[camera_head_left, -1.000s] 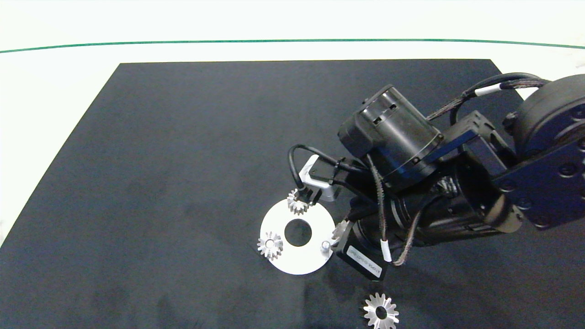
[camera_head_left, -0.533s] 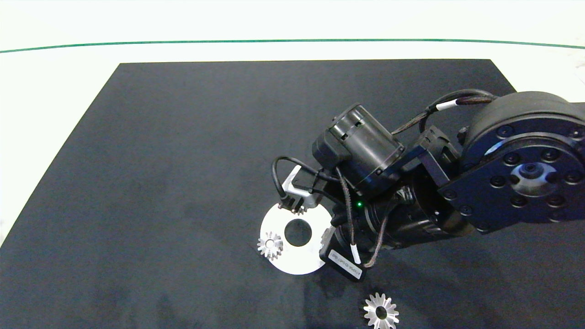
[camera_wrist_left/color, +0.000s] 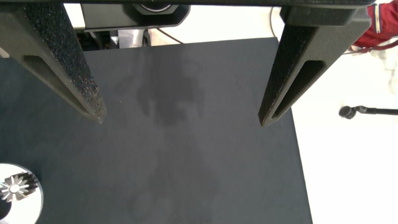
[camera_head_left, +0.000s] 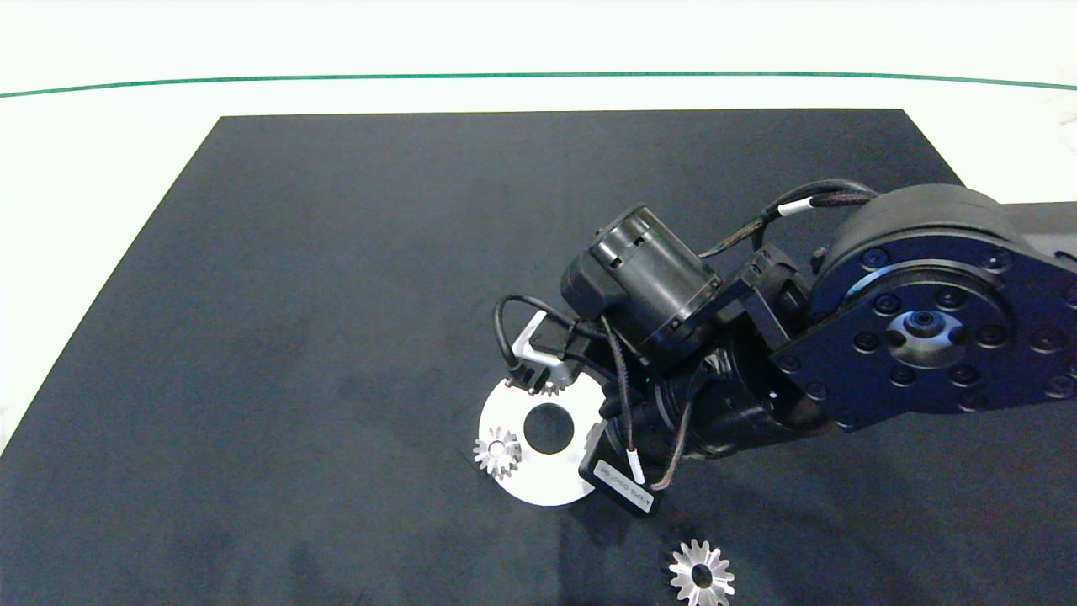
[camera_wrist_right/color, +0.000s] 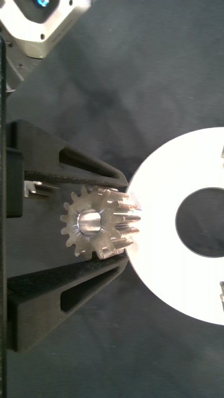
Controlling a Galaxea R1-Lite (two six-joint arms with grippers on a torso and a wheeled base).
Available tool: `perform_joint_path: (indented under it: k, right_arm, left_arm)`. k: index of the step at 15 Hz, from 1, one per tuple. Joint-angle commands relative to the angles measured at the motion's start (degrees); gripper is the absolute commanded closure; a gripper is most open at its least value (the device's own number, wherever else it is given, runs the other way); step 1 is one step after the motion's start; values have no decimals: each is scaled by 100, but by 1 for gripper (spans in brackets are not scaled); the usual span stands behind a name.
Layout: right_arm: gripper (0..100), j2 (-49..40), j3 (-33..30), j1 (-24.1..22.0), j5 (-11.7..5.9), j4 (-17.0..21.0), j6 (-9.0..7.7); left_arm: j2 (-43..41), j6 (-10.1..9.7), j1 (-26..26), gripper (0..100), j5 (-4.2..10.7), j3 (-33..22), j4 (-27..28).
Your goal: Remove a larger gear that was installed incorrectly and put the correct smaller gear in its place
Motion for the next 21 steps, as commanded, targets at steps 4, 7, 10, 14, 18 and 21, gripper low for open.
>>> perform_joint_path:
  k: [4,7,10,14,18,21]
  right_arm:
    - [72,106,-24,-17,-15,23,-12]
    - [72,141,-86,-79,-7,23,-3]
    - [72,194,-77,-79,-7,23,-3]
    - [72,229,-94,-61,2,6,6]
    - [72,229,-68,-53,20,-126,6]
    - [72,229,-50,-35,37,-126,6]
  left_arm:
    - [-21,14,2,0,3,-2,32]
    - [-47,14,2,0,3,6,32]
    - [-47,14,2,0,3,-2,32]
    - [-47,14,2,0,3,-2,32]
    - [-56,14,2,0,3,-2,32]
    - [-56,14,-7,0,3,6,40]
